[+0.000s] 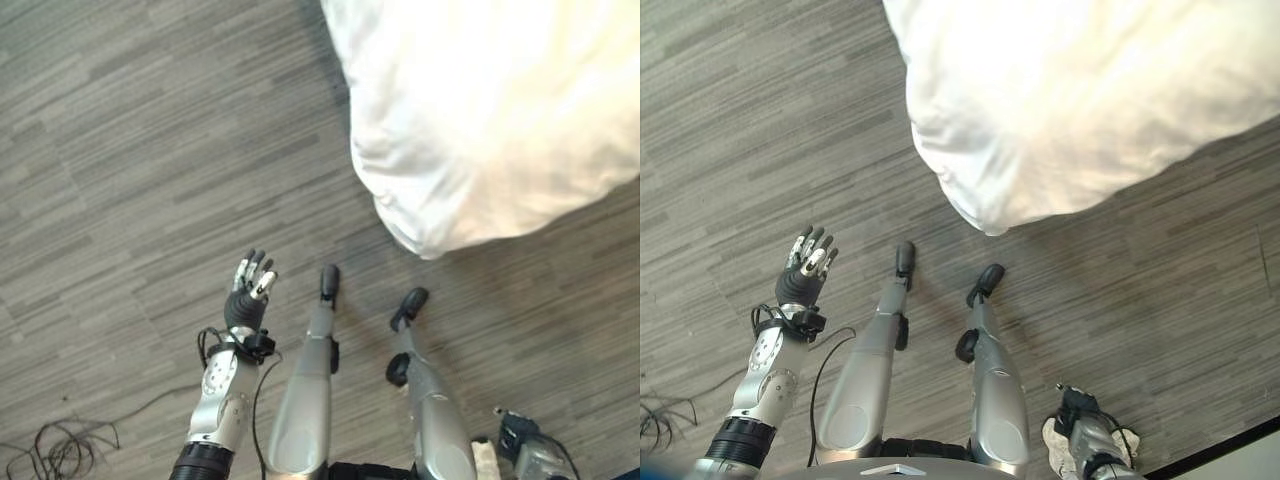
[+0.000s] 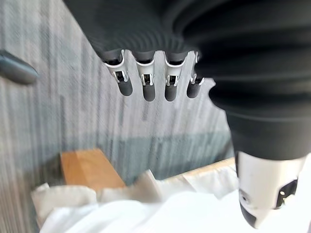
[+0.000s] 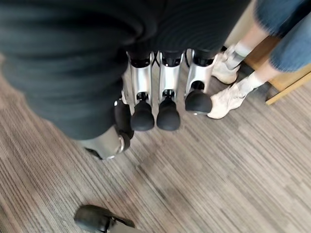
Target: Making the bed.
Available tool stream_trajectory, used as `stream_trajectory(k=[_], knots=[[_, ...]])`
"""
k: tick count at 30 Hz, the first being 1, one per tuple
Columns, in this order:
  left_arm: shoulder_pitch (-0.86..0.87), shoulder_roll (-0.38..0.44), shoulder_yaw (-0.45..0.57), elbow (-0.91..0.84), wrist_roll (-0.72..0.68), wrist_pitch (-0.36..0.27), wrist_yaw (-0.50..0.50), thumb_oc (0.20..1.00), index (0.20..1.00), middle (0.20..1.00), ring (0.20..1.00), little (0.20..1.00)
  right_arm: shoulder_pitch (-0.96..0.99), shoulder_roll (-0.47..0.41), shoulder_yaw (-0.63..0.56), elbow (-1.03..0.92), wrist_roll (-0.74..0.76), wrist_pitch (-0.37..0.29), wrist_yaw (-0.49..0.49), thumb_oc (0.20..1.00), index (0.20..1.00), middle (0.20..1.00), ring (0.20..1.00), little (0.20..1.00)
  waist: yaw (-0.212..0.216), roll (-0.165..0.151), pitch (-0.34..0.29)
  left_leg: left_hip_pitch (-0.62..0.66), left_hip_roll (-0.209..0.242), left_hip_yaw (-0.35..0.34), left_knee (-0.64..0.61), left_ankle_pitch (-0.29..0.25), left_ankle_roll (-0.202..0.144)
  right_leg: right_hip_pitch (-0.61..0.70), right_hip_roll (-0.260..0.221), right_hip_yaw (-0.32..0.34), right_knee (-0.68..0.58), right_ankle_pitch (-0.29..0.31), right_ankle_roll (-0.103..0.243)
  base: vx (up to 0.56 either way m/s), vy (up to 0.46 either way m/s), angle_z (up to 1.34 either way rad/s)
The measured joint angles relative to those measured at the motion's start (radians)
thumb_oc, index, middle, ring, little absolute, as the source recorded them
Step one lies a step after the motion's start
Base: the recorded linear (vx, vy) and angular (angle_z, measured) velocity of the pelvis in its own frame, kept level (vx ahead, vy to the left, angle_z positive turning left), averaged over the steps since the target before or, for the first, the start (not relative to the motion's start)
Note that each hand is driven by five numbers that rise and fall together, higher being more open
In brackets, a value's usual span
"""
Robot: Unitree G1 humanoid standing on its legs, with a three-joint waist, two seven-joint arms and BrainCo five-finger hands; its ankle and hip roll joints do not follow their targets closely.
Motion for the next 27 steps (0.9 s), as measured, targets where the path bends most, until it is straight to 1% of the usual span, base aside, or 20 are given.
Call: stream_trajectory(k=[2,3,6,7,8,9,10,12,13,14,15,16,17,18,20,21,23,25,26,27], knots=[[0.003,-0.010,-0.001,0.002,0.000,0.001,0.002,1.000,1.000,1.000,1.000,1.000,-0.033,0.019,0.004,-0.051,0.001,-0.012,0.003,0.200,0.200,0.200,0.200,0.200,-0.003,0.002,-0.002,0.022,0.008,0.004,-0.001,0.001,-0.004,0.018,0.010,0.005,0.000,-0.001,-0.003,0.03,-0.009,-0.11],[0.005,-0.013,-0.006,0.000,0.000,0.001,0.002,1.000,1.000,1.000,1.000,1.000,-0.051,0.027,0.004,-0.081,0.000,-0.024,0.005,0.200,0.200,0.200,0.200,0.200,-0.003,0.009,-0.005,0.032,0.012,0.005,-0.002,0.001,-0.005,0.027,0.013,0.007,0.000,-0.002,-0.004,0.06,-0.001,-0.05],[0.013,-0.013,-0.011,0.001,0.000,0.010,0.002,1.000,1.000,1.000,1.000,1.000,-0.105,0.031,-0.005,-0.162,0.007,-0.034,0.005,0.200,0.200,0.200,0.200,0.200,-0.014,0.046,-0.026,0.095,0.012,0.003,-0.023,0.005,-0.014,0.080,0.016,0.009,0.001,-0.008,-0.010,0.09,0.028,-0.01],[0.019,-0.013,-0.005,0.001,0.000,0.013,0.002,1.000,1.000,1.000,1.000,1.000,-0.103,0.038,-0.028,-0.194,0.018,-0.037,0.004,0.200,0.200,0.200,0.200,0.200,-0.014,0.056,-0.034,0.128,0.011,0.006,-0.031,0.004,-0.015,0.106,0.015,0.012,0.001,-0.011,-0.010,0.12,0.021,-0.03],[0.023,-0.013,0.000,0.000,0.000,0.017,0.003,1.000,1.000,1.000,1.000,1.000,-0.096,0.046,-0.079,-0.198,0.040,-0.051,0.008,0.200,0.200,0.200,0.200,0.200,-0.016,0.067,-0.052,0.170,0.010,0.012,-0.044,0.002,-0.017,0.141,0.011,0.017,0.001,-0.018,-0.009,0.15,0.007,-0.08],[0.031,-0.013,0.004,-0.002,0.000,0.017,0.004,1.000,1.000,1.000,1.000,1.000,-0.091,0.050,-0.132,-0.177,0.058,-0.060,0.006,0.200,0.200,0.200,0.200,0.200,-0.016,0.074,-0.076,0.203,0.009,0.017,-0.055,-0.002,-0.017,0.166,0.008,0.021,0.001,-0.022,-0.006,0.22,0.000,-0.08],[0.060,-0.012,0.010,-0.004,0.000,0.017,0.005,1.000,1.000,1.000,1.000,1.000,-0.053,0.039,-0.212,-0.115,0.072,-0.071,-0.002,0.200,0.200,0.200,0.200,0.200,-0.022,0.077,-0.162,0.226,0.003,0.022,-0.070,-0.011,-0.015,0.180,0.001,0.025,0.001,-0.031,0.003,0.22,0.002,-0.07],[0.100,-0.012,0.054,-0.005,0.001,0.017,0.003,1.000,1.000,1.000,1.000,1.000,-0.002,0.013,-0.307,-0.039,0.079,-0.070,-0.027,0.200,0.200,0.200,0.200,0.200,-0.042,0.075,-0.215,0.301,-0.004,0.026,-0.076,-0.025,0.000,0.250,0.000,0.027,0.000,-0.040,0.011,0.15,0.014,-0.05],[0.121,-0.012,0.083,-0.004,0.001,0.017,0.003,1.000,1.000,1.000,1.000,1.000,0.037,0.000,-0.355,-0.029,0.083,-0.067,-0.045,0.200,0.200,0.200,0.200,0.200,-0.054,0.069,-0.251,0.329,-0.007,0.030,-0.076,-0.040,-0.003,0.277,-0.003,0.030,0.000,-0.050,0.017,0.08,0.013,-0.07],[0.154,-0.012,0.112,-0.001,0.001,0.013,0.004,1.000,1.000,1.000,1.000,1.000,0.084,-0.004,-0.429,-0.045,0.099,-0.071,-0.078,0.200,0.200,0.200,0.200,0.200,-0.066,0.063,-0.294,0.353,-0.010,0.034,-0.076,-0.051,0.002,0.301,-0.005,0.032,-0.001,-0.059,0.019,0.07,0.001,-0.14],[0.172,-0.011,0.129,0.001,0.001,0.010,0.007,1.000,1.000,1.000,1.000,1.000,0.129,-0.019,-0.437,-0.051,0.121,-0.085,-0.107,0.200,0.200,0.200,0.200,0.200,-0.074,0.054,-0.343,0.356,-0.010,0.043,-0.081,-0.066,-0.005,0.299,-0.007,0.040,-0.004,-0.074,0.026,0.14,0.003,-0.24],[0.186,-0.008,0.151,0.000,0.001,0.010,0.013,1.000,1.000,1.000,1.000,1.000,0.185,-0.044,-0.469,-0.069,0.126,-0.090,-0.135,0.200,0.200,0.200,0.200,0.200,-0.081,0.044,-0.367,0.394,-0.010,0.054,-0.076,-0.072,0.000,0.329,-0.007,0.053,-0.004,-0.074,0.023,0.11,-0.001,-0.24],[0.198,-0.008,0.154,0.000,0.001,0.011,0.015,1.000,1.000,1.000,1.000,1.000,0.196,-0.045,-0.516,-0.074,0.126,-0.091,-0.160,0.200,0.200,0.200,0.200,0.200,-0.093,0.040,-0.382,0.416,-0.012,0.057,-0.077,-0.078,0.005,0.348,-0.006,0.056,-0.002,-0.076,0.023,0.06,0.007,-0.21],[0.208,-0.009,0.156,0.002,0.002,0.013,0.017,1.000,1.000,1.000,1.000,1.000,0.213,-0.045,-0.525,-0.115,0.124,-0.086,-0.202,0.200,0.200,0.200,0.200,0.200,-0.106,0.038,-0.399,0.435,-0.012,0.065,-0.077,-0.084,0.005,0.364,-0.005,0.063,-0.002,-0.079,0.025,0.02,0.015,-0.18],[0.224,-0.014,0.153,0.016,0.002,0.018,0.023,1.000,1.000,1.000,1.000,1.000,0.249,-0.044,-0.505,-0.235,0.114,-0.092,-0.244,0.200,0.200,0.200,0.200,0.200,-0.126,0.041,-0.433,0.442,-0.009,0.080,-0.081,-0.093,0.003,0.365,-0.007,0.078,-0.005,-0.082,0.024,0.03,0.009,-0.23],[0.204,-0.037,0.151,0.034,0.002,0.026,0.033,1.000,1.000,1.000,1.000,1.000,0.253,-0.028,-0.507,-0.366,0.079,-0.090,-0.292,0.200,0.200,0.200,0.200,0.200,-0.139,0.049,-0.440,0.460,-0.010,0.084,-0.077,-0.093,0.002,0.378,-0.006,0.084,-0.004,-0.080,0.021,0.04,-0.003,-0.17],[0.196,-0.051,0.125,0.037,0.003,0.031,0.033,1.000,1.000,1.000,1.000,1.000,0.242,-0.020,-0.483,-0.438,0.045,-0.104,-0.316,0.200,0.200,0.200,0.200,0.200,-0.144,0.059,-0.471,0.462,-0.010,0.091,-0.082,-0.096,-0.001,0.378,-0.008,0.090,-0.005,-0.084,0.026,0.01,0.005,-0.09],[0.203,-0.059,0.094,0.037,0.033,0.040,0.033,1.000,1.000,1.000,1.000,1.000,0.252,0.022,-0.440,-0.636,0.026,-0.106,-0.331,0.200,0.200,0.200,0.200,0.200,-0.154,0.078,-0.489,0.473,-0.010,0.099,-0.082,-0.097,-0.003,0.384,-0.007,0.096,-0.005,-0.084,0.026,0.00,0.005,-0.08],[0.205,-0.061,0.080,0.038,0.041,0.044,0.032,1.000,1.000,1.000,1.000,1.000,0.254,0.032,-0.408,-0.661,-0.007,-0.123,-0.320,0.708,0.708,0.708,0.708,0.708,-0.156,0.083,-0.500,0.472,-0.009,0.101,-0.082,-0.097,-0.003,0.383,-0.007,0.098,-0.005,-0.084,0.026,-0.01,-0.011,-0.06],[0.203,-0.069,0.074,0.037,0.041,0.046,0.028,1.000,1.000,1.000,1.000,1.000,0.243,0.036,-0.389,-0.658,-0.021,-0.128,-0.309,1.000,1.000,1.000,1.000,1.000,-0.154,0.081,-0.508,0.473,-0.008,0.100,-0.082,-0.097,-0.003,0.383,-0.007,0.099,-0.005,-0.084,0.026,0.00,0.000,0.00]])
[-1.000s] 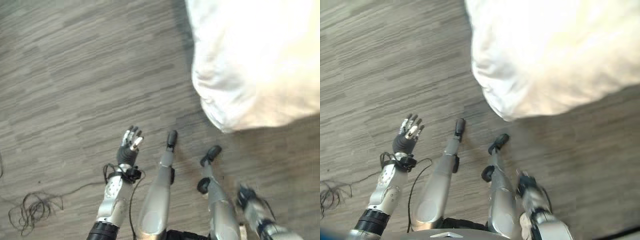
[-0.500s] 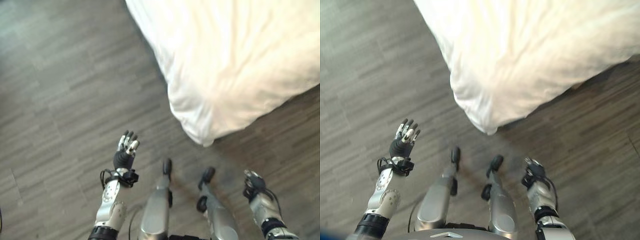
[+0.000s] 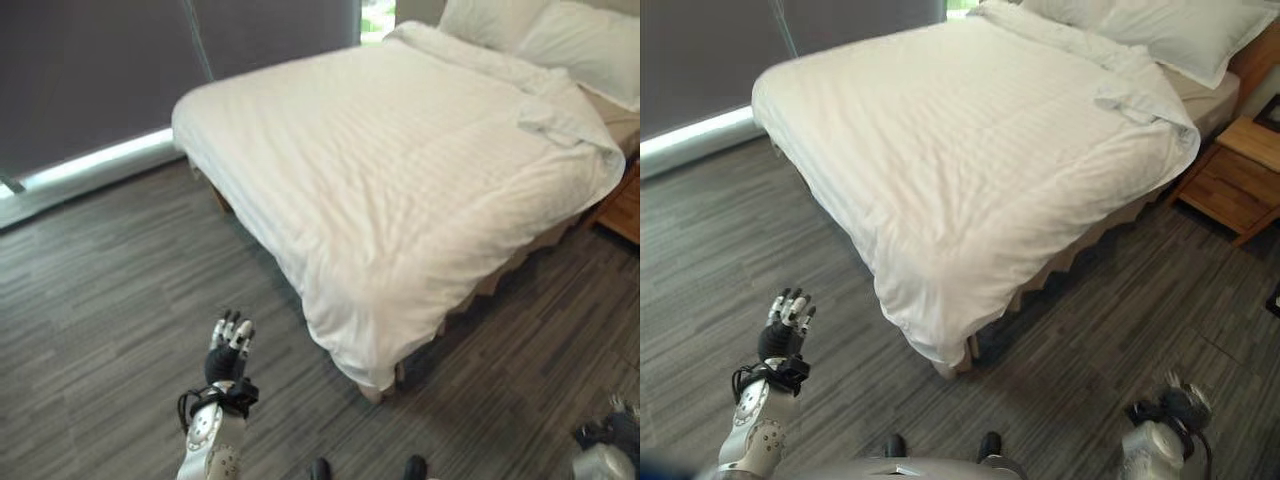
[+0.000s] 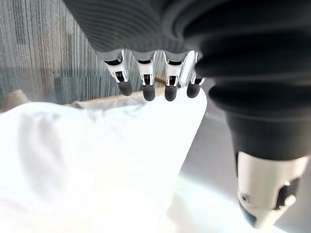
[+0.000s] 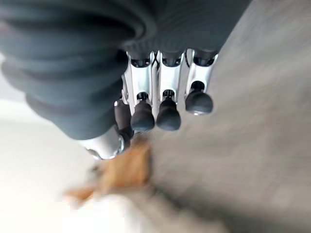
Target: Making the bed.
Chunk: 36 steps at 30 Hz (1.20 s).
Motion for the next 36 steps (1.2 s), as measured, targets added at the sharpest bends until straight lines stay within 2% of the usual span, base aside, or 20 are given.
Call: stream_trajectory(k=[2,5,10,11,12,13,14,15,16,18,19,22,23,25,26,27,29,30,31,36], knots=[[0.006,-0.014,0.000,-0.001,0.000,-0.001,-0.001,1.000,1.000,1.000,1.000,1.000,0.013,0.011,0.041,-0.044,-0.001,0.005,0.023,1.000,1.000,1.000,1.000,1.000,0.004,0.011,-0.011,0.005,0.001,-0.001,0.000,0.000,0.000,0.002,0.003,-0.002,0.000,0.000,0.000,-0.02,-0.009,0.01],[0.017,-0.022,-0.002,0.000,0.000,0.000,-0.021,1.000,1.000,1.000,1.000,1.000,0.034,0.010,0.198,-0.083,-0.015,0.008,0.163,1.000,1.000,1.000,1.000,1.000,0.005,0.009,-0.012,0.022,0.010,0.031,0.000,-0.001,-0.002,0.000,0.011,0.030,0.000,0.004,-0.004,0.03,-0.042,-0.26],[0.015,-0.024,0.005,0.000,-0.001,0.001,-0.042,1.000,1.000,1.000,1.000,1.000,0.033,0.039,0.208,-0.085,-0.010,0.008,0.224,1.000,1.000,1.000,1.000,1.000,0.000,-0.014,-0.008,0.042,0.027,0.089,0.047,-0.024,-0.026,-0.007,0.029,0.089,0.010,-0.003,-0.015,-0.01,-0.025,-0.56],[0.015,-0.021,0.015,0.002,-0.002,0.000,-0.043,1.000,1.000,1.000,1.000,1.000,0.015,0.045,0.251,-0.092,-0.011,0.008,0.243,1.000,1.000,1.000,1.000,1.000,0.021,-0.043,0.031,0.027,0.053,0.078,0.213,-0.099,0.000,-0.009,0.044,0.187,0.033,-0.001,-0.047,-0.04,0.119,-1.53],[0.028,-0.036,0.006,-0.021,-0.002,0.004,-0.041,1.000,1.000,1.000,1.000,1.000,0.007,0.051,0.269,-0.109,-0.015,0.015,0.243,1.000,1.000,1.000,1.000,1.000,0.001,-0.067,0.043,0.013,0.046,-0.002,0.277,-0.130,-0.003,-0.026,0.062,0.236,0.049,0.029,-0.052,-0.01,0.177,-2.23],[0.102,-0.056,0.054,-0.114,-0.003,-0.012,-0.034,1.000,1.000,1.000,1.000,1.000,-0.051,0.073,0.322,-0.135,-0.021,0.026,0.243,1.000,1.000,1.000,1.000,1.000,-0.017,-0.087,0.052,-0.028,0.006,-0.200,0.389,-0.165,0.014,-0.087,0.066,0.338,0.112,0.014,-0.045,0.04,0.154,-2.89],[0.089,-0.052,0.027,-0.093,-0.003,-0.042,-0.037,1.000,1.000,1.000,1.000,1.000,-0.077,0.055,0.396,-0.175,-0.024,0.007,0.263,1.000,1.000,1.000,1.000,1.000,0.032,-0.106,0.052,-0.023,-0.070,-0.405,0.414,-0.210,-0.001,-0.139,0.088,0.505,0.120,0.011,-0.023,-0.05,0.301,-3.51],[-0.046,-0.063,-0.033,0.035,-0.003,-0.024,-0.036,1.000,1.000,1.000,1.000,1.000,-0.079,0.046,0.394,-0.239,-0.020,0.007,0.293,1.000,1.000,1.000,1.000,1.000,-0.027,-0.078,0.072,-0.021,-0.079,-0.465,0.392,-0.251,-0.007,-0.136,0.101,0.561,0.071,0.022,-0.003,-0.11,0.333,-2.94],[-0.100,-0.056,-0.065,0.063,-0.001,-0.015,-0.037,1.000,1.000,1.000,1.000,1.000,-0.058,0.048,0.376,-0.267,-0.017,0.008,0.306,1.000,1.000,1.000,1.000,1.000,-0.078,-0.078,0.078,-0.019,-0.090,-0.406,0.339,-0.240,0.010,-0.150,0.094,0.572,0.052,0.024,0.010,-0.16,0.319,-1.80],[-0.154,-0.025,-0.086,0.051,0.020,-0.013,-0.046,1.000,1.000,1.000,1.000,1.000,-0.040,0.023,0.373,-0.306,-0.020,0.007,0.333,1.000,1.000,1.000,1.000,1.000,-0.105,-0.049,0.084,-0.049,-0.097,-0.270,0.292,-0.221,0.106,-0.231,0.102,0.612,0.080,-0.017,0.089,-0.14,0.133,-2.07],[-0.180,-0.001,-0.086,0.041,0.033,-0.012,-0.050,1.000,1.000,1.000,1.000,1.000,-0.033,0.012,0.370,-0.299,-0.020,0.010,0.342,1.000,1.000,1.000,1.000,1.000,-0.121,-0.043,0.088,-0.058,-0.086,-0.186,0.272,-0.211,0.121,-0.299,0.107,0.602,0.137,-0.008,0.095,-0.16,0.061,-2.33],[-0.234,0.032,-0.089,0.039,0.057,-0.010,-0.061,1.000,1.000,1.000,1.000,1.000,0.051,0.001,0.338,-0.288,-0.018,0.030,0.349,1.000,1.000,1.000,1.000,1.000,-0.160,-0.025,0.100,-0.052,-0.074,-0.082,0.250,-0.179,0.116,-0.284,0.080,0.510,0.274,0.000,0.111,-0.20,0.110,-1.45],[-0.231,0.042,-0.090,0.035,0.070,-0.010,-0.070,1.000,1.000,1.000,1.000,1.000,0.068,0.003,0.354,-0.277,-0.017,0.037,0.353,1.000,1.000,1.000,1.000,1.000,-0.155,-0.016,0.107,-0.047,-0.058,-0.041,0.264,-0.181,0.120,-0.250,0.058,0.446,0.311,-0.062,0.067,-0.18,0.077,-0.89],[-0.231,0.034,-0.089,0.040,0.076,-0.006,-0.078,1.000,1.000,1.000,1.000,1.000,0.084,-0.010,0.397,-0.280,-0.021,0.053,0.362,1.000,1.000,1.000,1.000,1.000,-0.150,0.026,0.144,-0.030,-0.012,-0.021,0.275,-0.180,0.121,-0.256,0.023,0.277,0.413,-0.137,0.049,-0.08,0.018,-0.56],[-0.216,0.006,-0.070,0.038,0.076,-0.008,-0.081,1.000,1.000,1.000,1.000,1.000,0.089,-0.039,0.436,-0.291,-0.024,0.066,0.385,1.000,1.000,1.000,1.000,1.000,-0.121,0.042,0.152,-0.003,0.005,0.000,0.251,-0.172,0.120,-0.255,-0.004,0.220,0.514,-0.165,0.048,0.02,-0.036,-0.43],[-0.195,-0.018,-0.059,0.038,0.076,-0.009,-0.081,1.000,1.000,1.000,1.000,1.000,0.089,-0.054,0.441,-0.321,-0.060,0.077,0.403,1.000,1.000,1.000,1.000,1.000,-0.090,0.053,0.155,0.014,0.015,0.015,0.221,-0.166,0.110,-0.232,-0.005,0.226,0.560,-0.179,0.061,0.01,-0.049,-0.44],[-0.144,-0.025,-0.054,0.028,0.075,-0.009,-0.079,1.000,1.000,1.000,1.000,1.000,0.085,-0.045,0.424,-0.365,-0.087,0.073,0.418,1.000,1.000,1.000,1.000,1.000,-0.069,0.039,0.132,0.058,0.007,0.012,0.152,-0.140,0.078,-0.117,-0.006,0.243,0.398,-0.189,0.042,0.01,-0.059,-0.16],[-0.121,-0.032,-0.053,0.027,0.072,-0.008,-0.077,1.000,1.000,1.000,1.000,1.000,0.055,-0.022,0.414,-0.353,-0.088,0.063,0.418,1.000,1.000,1.000,1.000,1.000,-0.070,0.043,0.120,0.063,0.011,0.009,0.117,-0.117,0.056,-0.072,0.018,0.255,0.277,-0.194,-0.017,0.03,-0.072,-0.27],[-0.089,-0.044,-0.053,0.018,0.067,-0.009,-0.077,1.000,1.000,1.000,1.000,1.000,0.017,-0.002,0.394,-0.347,-0.086,0.061,0.413,1.000,1.000,1.000,1.000,1.000,-0.057,0.063,0.107,0.063,0.027,0.004,0.075,-0.086,0.048,-0.061,0.054,0.273,0.209,-0.150,-0.029,0.01,-0.079,-0.38],[-0.070,-0.094,-0.055,0.017,0.059,0.000,-0.073,1.000,1.000,1.000,1.000,1.000,0.032,0.007,0.386,-0.365,-0.044,0.059,0.386,1.000,1.000,1.000,1.000,1.000,-0.054,0.057,0.080,0.068,0.071,-0.004,0.065,-0.069,0.028,0.005,0.104,0.254,0.100,-0.084,-0.070,-0.01,-0.068,0.00]])
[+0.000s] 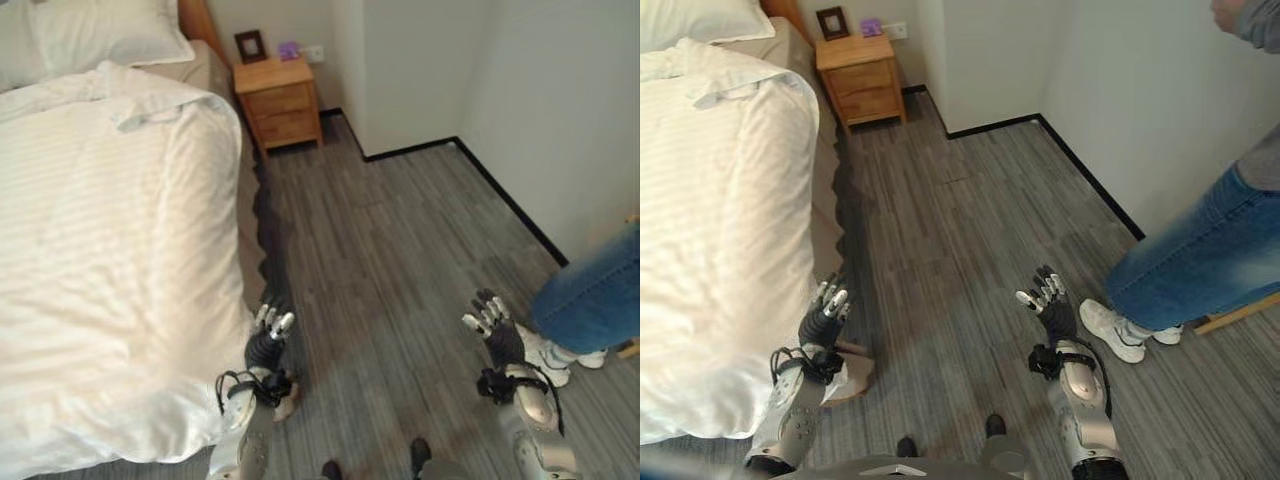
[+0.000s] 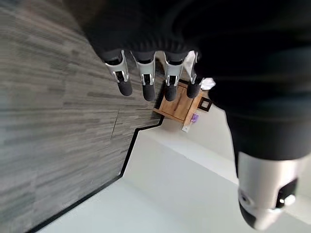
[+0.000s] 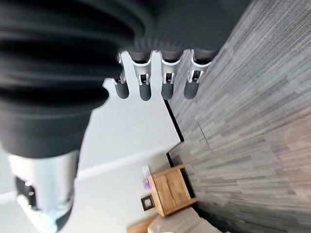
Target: Making the bed.
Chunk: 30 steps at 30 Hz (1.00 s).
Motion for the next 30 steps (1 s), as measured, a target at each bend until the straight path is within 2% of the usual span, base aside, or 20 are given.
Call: stream_trajectory(k=[3,4,6,8,11,16,22,24,26,27,28,30], knots=[[0.016,0.002,0.004,-0.023,0.000,0.000,0.006,1.000,1.000,1.000,1.000,1.000,0.034,-0.015,0.000,-0.030,-0.006,-0.001,-0.002,1.000,1.000,1.000,1.000,1.000,0.002,-0.007,-0.018,0.020,0.002,-0.025,-0.002,0.000,0.000,0.047,0.004,-0.021,-0.030,0.005,-0.003,-0.03,-0.051,0.26],[0.081,0.003,0.041,-0.028,0.000,0.000,0.030,1.000,1.000,1.000,1.000,1.000,0.057,0.005,0.005,-0.035,-0.009,0.000,-0.003,1.000,1.000,1.000,1.000,1.000,0.029,-0.022,-0.091,0.019,-0.043,-0.043,-0.035,0.030,0.000,0.070,-0.038,-0.021,-0.094,0.041,0.035,-0.03,-0.036,0.10],[0.070,0.012,0.049,-0.015,0.091,0.015,0.065,1.000,1.000,1.000,1.000,1.000,0.045,0.005,0.000,0.002,0.034,-0.002,-0.018,1.000,1.000,1.000,1.000,1.000,0.033,-0.026,-0.079,0.036,-0.044,-0.054,-0.033,0.034,0.000,0.081,-0.041,-0.050,-0.093,0.060,0.020,-0.03,-0.034,0.14],[0.075,0.017,0.080,-0.014,0.133,0.022,0.089,1.000,1.000,1.000,1.000,1.000,0.040,0.004,-0.021,0.036,0.043,0.001,-0.036,1.000,1.000,1.000,1.000,1.000,0.037,-0.026,-0.071,0.036,-0.048,-0.063,-0.035,0.035,-0.001,0.089,-0.045,-0.059,-0.099,0.058,0.022,-0.11,-0.043,0.15],[0.074,-0.006,0.116,-0.006,0.101,0.018,0.134,1.000,1.000,1.000,1.000,1.000,0.007,-0.009,-0.037,0.035,0.043,0.006,-0.044,1.000,1.000,1.000,1.000,1.000,0.055,-0.030,-0.057,0.039,-0.049,-0.050,-0.049,0.041,0.001,0.075,-0.054,-0.057,-0.096,0.053,0.038,-0.09,-0.077,-0.04],[0.073,0.013,0.072,-0.011,0.077,0.022,0.139,1.000,1.000,1.000,1.000,1.000,0.002,-0.007,-0.035,0.036,0.043,0.013,-0.059,1.000,1.000,1.000,1.000,1.000,0.053,-0.043,-0.050,0.045,-0.054,-0.049,-0.058,0.047,0.001,0.077,-0.060,-0.058,-0.099,0.055,0.041,-0.01,-0.017,-0.02],[0.056,0.025,0.069,-0.016,0.076,0.022,0.138,1.000,1.000,1.000,1.000,1.000,0.036,0.005,-0.036,0.042,0.049,0.018,-0.056,1.000,1.000,1.000,1.000,1.000,0.050,-0.061,-0.038,0.053,-0.056,-0.051,-0.059,0.047,0.002,0.085,-0.064,-0.058,-0.095,0.054,0.041,0.04,0.026,0.00],[0.054,0.025,0.068,-0.016,0.075,0.022,0.140,1.000,1.000,1.000,1.000,1.000,0.038,0.018,-0.036,0.056,0.082,0.019,-0.057,1.000,1.000,1.000,1.000,1.000,0.047,-0.066,-0.034,0.052,-0.059,-0.053,-0.059,0.047,0.002,0.085,-0.065,-0.059,-0.095,0.055,0.040,0.05,0.088,0.03],[0.053,0.029,0.059,-0.015,0.074,0.022,0.153,1.000,1.000,1.000,1.000,1.000,0.024,0.075,-0.045,0.080,0.241,-0.011,-0.059,1.000,1.000,1.000,1.000,1.000,0.047,-0.063,-0.032,0.048,-0.065,-0.053,-0.059,0.046,0.003,0.080,-0.073,-0.059,-0.094,0.052,0.044,0.07,0.191,0.00],[0.051,0.033,0.058,-0.015,0.074,0.023,0.157,1.000,1.000,1.000,1.000,1.000,0.011,0.105,-0.065,0.092,0.305,-0.019,-0.068,1.000,1.000,1.000,1.000,1.000,0.044,-0.062,-0.029,0.043,-0.072,-0.051,-0.059,0.044,0.004,0.071,-0.077,-0.058,-0.082,0.052,0.047,0.07,0.206,-0.08],[0.028,0.029,0.055,-0.003,0.074,0.026,0.161,1.000,1.000,1.000,1.000,1.000,-0.014,0.111,-0.067,0.084,0.348,-0.018,-0.075,1.000,1.000,1.000,1.000,1.000,0.035,-0.035,-0.002,0.028,-0.070,-0.076,-0.051,0.032,0.036,-0.005,-0.086,-0.070,0.057,0.046,0.046,0.09,0.165,-0.08],[-0.007,0.035,0.055,0.022,0.074,0.031,0.167,1.000,1.000,1.000,1.000,1.000,-0.032,0.097,-0.068,0.085,0.350,-0.018,-0.075,1.000,1.000,1.000,1.000,1.000,0.026,-0.021,0.028,0.017,-0.113,-0.072,-0.029,0.023,0.043,-0.154,-0.127,-0.078,0.319,0.049,0.047,0.21,0.232,-0.07]])
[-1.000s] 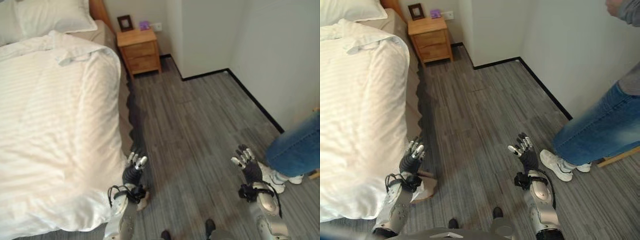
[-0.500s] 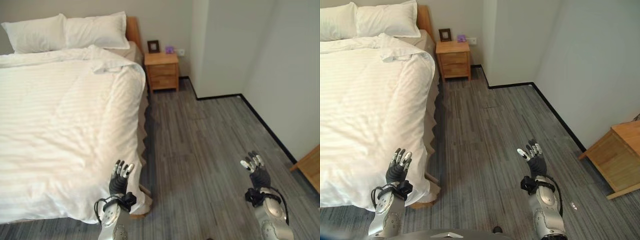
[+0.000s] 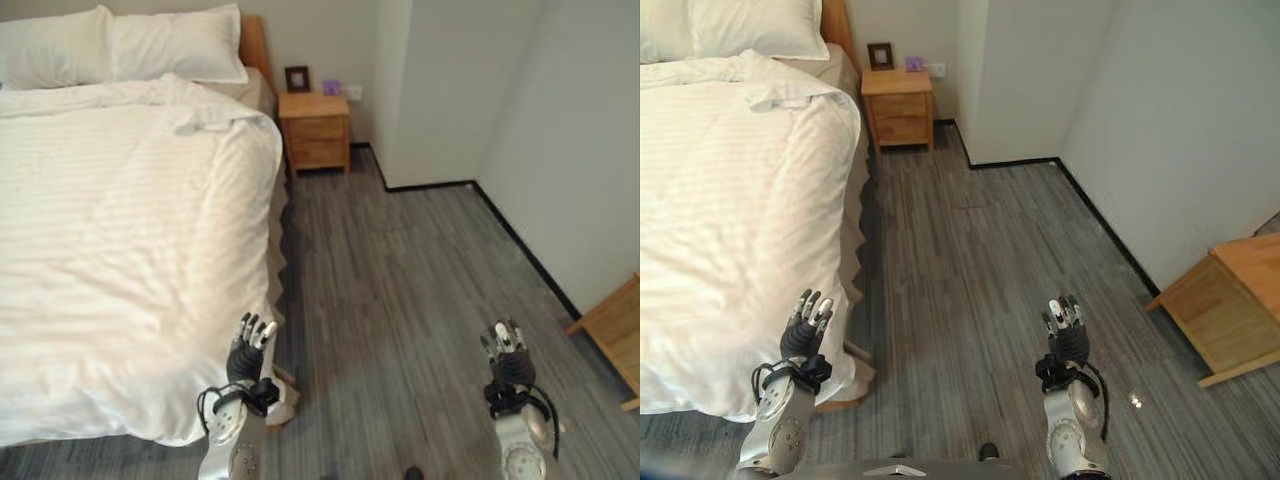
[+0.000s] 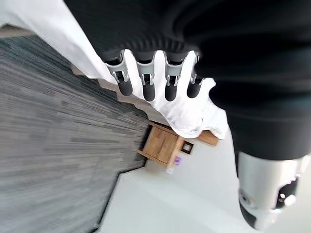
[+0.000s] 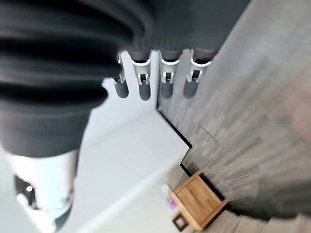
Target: Making the bed.
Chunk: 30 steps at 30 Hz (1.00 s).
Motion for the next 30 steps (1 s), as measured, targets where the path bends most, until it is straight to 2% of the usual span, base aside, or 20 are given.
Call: stream_trajectory(k=[1,2,4,7,8,9,13,14,15,16,17,18,19,21,23,24,25,27,28,30], knots=[[-0.013,0.003,0.010,0.001,0.000,0.000,0.003,1.000,1.000,1.000,1.000,1.000,-0.007,-0.001,-0.001,0.002,-0.001,0.000,-0.001,1.000,1.000,1.000,1.000,1.000,0.007,-0.014,0.021,-0.027,-0.038,0.017,0.096,-0.042,0.028,-0.072,-0.042,0.002,0.126,-0.006,0.019,0.53,0.147,-0.54],[-0.007,-0.004,0.029,0.009,0.001,-0.002,0.009,1.000,1.000,1.000,1.000,1.000,-0.036,-0.039,0.000,-0.008,-0.002,-0.007,0.001,1.000,1.000,1.000,1.000,1.000,0.011,0.015,0.058,-0.069,-0.042,0.076,0.283,-0.213,0.099,-0.197,-0.095,-0.008,0.340,0.005,0.086,0.47,0.061,-0.77],[0.004,-0.004,0.061,0.054,0.003,0.006,0.010,1.000,1.000,1.000,1.000,1.000,-0.002,-0.039,-0.017,0.004,-0.004,-0.001,-0.001,1.000,1.000,1.000,1.000,1.000,-0.005,0.029,0.059,-0.075,-0.054,0.082,0.310,-0.268,0.085,-0.240,-0.154,-0.083,0.342,-0.035,0.092,0.52,-0.058,-0.33],[-0.006,0.023,0.117,0.039,0.003,0.000,0.007,1.000,1.000,1.000,1.000,1.000,0.058,-0.009,-0.036,-0.015,0.002,0.001,0.013,1.000,1.000,1.000,1.000,1.000,-0.035,0.021,0.052,-0.067,-0.043,0.041,0.200,-0.233,0.020,-0.215,-0.052,-0.076,-0.034,-0.061,0.103,0.58,-0.148,0.22],[-0.049,0.047,0.125,0.041,0.002,0.002,0.007,1.000,1.000,1.000,1.000,1.000,0.111,0.011,-0.038,-0.046,0.041,-0.003,0.019,1.000,1.000,1.000,1.000,1.000,-0.073,-0.007,0.068,-0.081,-0.041,0.019,0.211,-0.196,0.059,-0.181,0.002,-0.021,-0.183,-0.060,0.114,0.63,-0.180,0.54],[-0.085,0.042,0.137,0.040,0.003,0.001,0.006,1.000,1.000,1.000,1.000,1.000,0.136,0.014,-0.032,-0.049,0.063,-0.003,0.024,1.000,1.000,1.000,1.000,1.000,-0.081,-0.040,0.067,-0.089,-0.046,0.007,0.216,-0.204,0.051,-0.218,0.022,0.015,-0.152,-0.057,0.099,0.94,-0.269,0.88],[-0.149,0.038,-0.004,0.035,0.022,0.003,-0.022,1.000,1.000,1.000,1.000,1.000,0.137,0.026,-0.067,-0.051,0.078,-0.001,0.021,1.000,1.000,1.000,1.000,1.000,-0.126,-0.035,0.062,-0.016,-0.006,-0.109,0.154,-0.230,0.011,-0.183,0.106,-0.062,-0.279,-0.004,0.037,0.65,-0.232,0.76],[-0.115,0.028,-0.053,0.019,0.021,0.003,-0.024,1.000,1.000,1.000,1.000,1.000,0.137,0.023,-0.066,-0.048,0.078,-0.003,0.026,1.000,1.000,1.000,1.000,1.000,-0.130,-0.015,0.058,0.038,0.021,-0.110,0.168,-0.250,-0.046,-0.145,0.145,-0.061,-0.212,-0.013,-0.010,0.60,-0.389,0.52],[-0.090,0.028,-0.078,-0.002,0.021,0.004,-0.037,1.000,1.000,1.000,1.000,1.000,0.136,0.029,-0.063,-0.038,0.078,-0.006,0.035,1.000,1.000,1.000,1.000,1.000,-0.138,-0.017,0.054,0.016,0.018,-0.115,0.283,-0.246,-0.047,-0.111,0.156,-0.053,-0.169,-0.023,-0.046,0.48,-0.308,0.62],[-0.035,0.026,-0.095,-0.042,0.018,-0.002,-0.055,1.000,1.000,1.000,1.000,1.000,0.125,0.025,-0.042,0.001,0.079,-0.012,0.043,1.000,1.000,1.000,1.000,1.000,-0.124,-0.069,0.017,-0.094,-0.006,-0.099,0.586,-0.253,-0.081,-0.051,0.153,-0.054,-0.136,-0.067,-0.097,0.92,-0.668,0.72],[-0.024,-0.014,-0.107,-0.036,0.011,-0.006,-0.059,1.000,1.000,1.000,1.000,1.000,0.075,-0.020,-0.068,0.049,0.084,-0.016,0.039,1.000,1.000,1.000,1.000,1.000,-0.102,-0.039,-0.006,-0.314,0.033,-0.099,1.062,-0.129,-0.115,-0.040,0.190,-0.049,-0.077,-0.121,-0.148,0.63,-0.473,0.54],[-0.008,-0.014,-0.130,-0.053,-0.014,0.003,-0.053,1.000,1.000,1.000,1.000,1.000,0.055,-0.031,-0.081,0.044,0.099,-0.023,0.039,1.000,1.000,1.000,1.000,1.000,-0.051,-0.018,-0.012,-0.425,0.049,-0.091,1.222,-0.057,-0.070,-0.031,0.212,-0.038,-0.058,-0.174,-0.207,0.85,-0.582,0.06],[-0.016,-0.004,-0.159,-0.088,-0.028,0.008,-0.063,1.000,1.000,1.000,1.000,1.000,0.044,-0.018,-0.127,0.043,0.108,-0.032,0.040,1.000,1.000,1.000,1.000,1.000,0.005,-0.023,-0.002,-0.550,0.088,-0.011,1.440,-0.004,0.016,-0.025,0.215,-0.010,-0.058,-0.163,-0.192,0.60,-0.190,-0.38],[0.013,0.034,-0.126,-0.096,-0.037,0.015,-0.064,1.000,1.000,1.000,1.000,1.000,-0.016,-0.007,-0.081,0.070,0.116,-0.033,0.026,1.000,1.000,1.000,1.000,1.000,0.025,-0.099,0.031,-0.584,0.017,0.048,1.316,-0.032,-0.022,0.123,0.189,0.059,-0.166,-0.158,-0.180,0.89,-0.154,-0.21],[0.002,0.062,-0.086,-0.116,-0.037,0.011,-0.083,1.000,1.000,1.000,1.000,1.000,-0.047,-0.009,-0.072,0.067,0.116,-0.034,0.018,1.000,1.000,1.000,1.000,1.000,0.077,-0.126,0.051,-0.631,-0.014,0.061,1.097,-0.080,-0.039,0.245,0.191,0.097,-0.280,-0.175,-0.162,0.54,0.004,-0.40],[0.014,0.063,-0.051,-0.113,-0.037,0.003,-0.091,1.000,1.000,1.000,1.000,1.000,-0.075,-0.014,-0.059,0.069,0.116,-0.033,0.017,1.000,1.000,1.000,1.000,1.000,0.107,-0.121,0.054,-0.622,-0.013,0.076,0.892,-0.077,-0.035,0.290,0.201,0.125,-0.308,-0.187,-0.143,1.02,0.084,-0.93],[0.041,0.076,-0.013,-0.083,-0.037,0.004,-0.089,1.000,1.000,1.000,1.000,1.000,-0.113,-0.042,-0.016,0.066,0.115,-0.034,0.023,1.000,1.000,1.000,1.000,1.000,0.109,-0.075,0.044,-0.619,-0.010,0.064,0.606,-0.047,-0.006,0.403,0.251,0.138,-0.359,-0.199,-0.114,1.02,0.085,-0.72],[0.070,0.090,0.002,-0.054,-0.036,-0.002,-0.093,1.000,1.000,1.000,1.000,1.000,-0.104,-0.069,0.041,0.071,0.108,-0.035,0.023,1.000,1.000,1.000,1.000,1.000,0.124,-0.069,0.008,-0.580,-0.034,0.049,0.263,-0.058,-0.018,0.482,0.260,0.148,-0.404,-0.257,-0.024,0.85,0.035,-0.49],[0.077,0.082,0.012,-0.032,-0.036,0.000,-0.088,1.000,1.000,1.000,1.000,1.000,-0.108,-0.078,0.055,0.087,0.103,-0.035,0.036,1.000,1.000,1.000,1.000,1.000,0.126,-0.070,0.000,-0.540,-0.065,0.009,0.101,-0.063,-0.025,0.516,0.260,0.167,-0.398,-0.261,-0.027,0.83,0.015,-0.44],[0.102,0.068,0.004,-0.021,-0.035,0.002,-0.081,1.000,1.000,1.000,1.000,1.000,-0.079,-0.087,0.073,0.108,0.077,-0.013,0.039,1.000,1.000,1.000,1.000,1.000,0.149,-0.063,-0.041,-0.496,-0.087,0.054,0.037,-0.059,-0.015,0.621,0.265,0.180,-0.379,-0.262,-0.022,0.98,0.071,-0.52]])
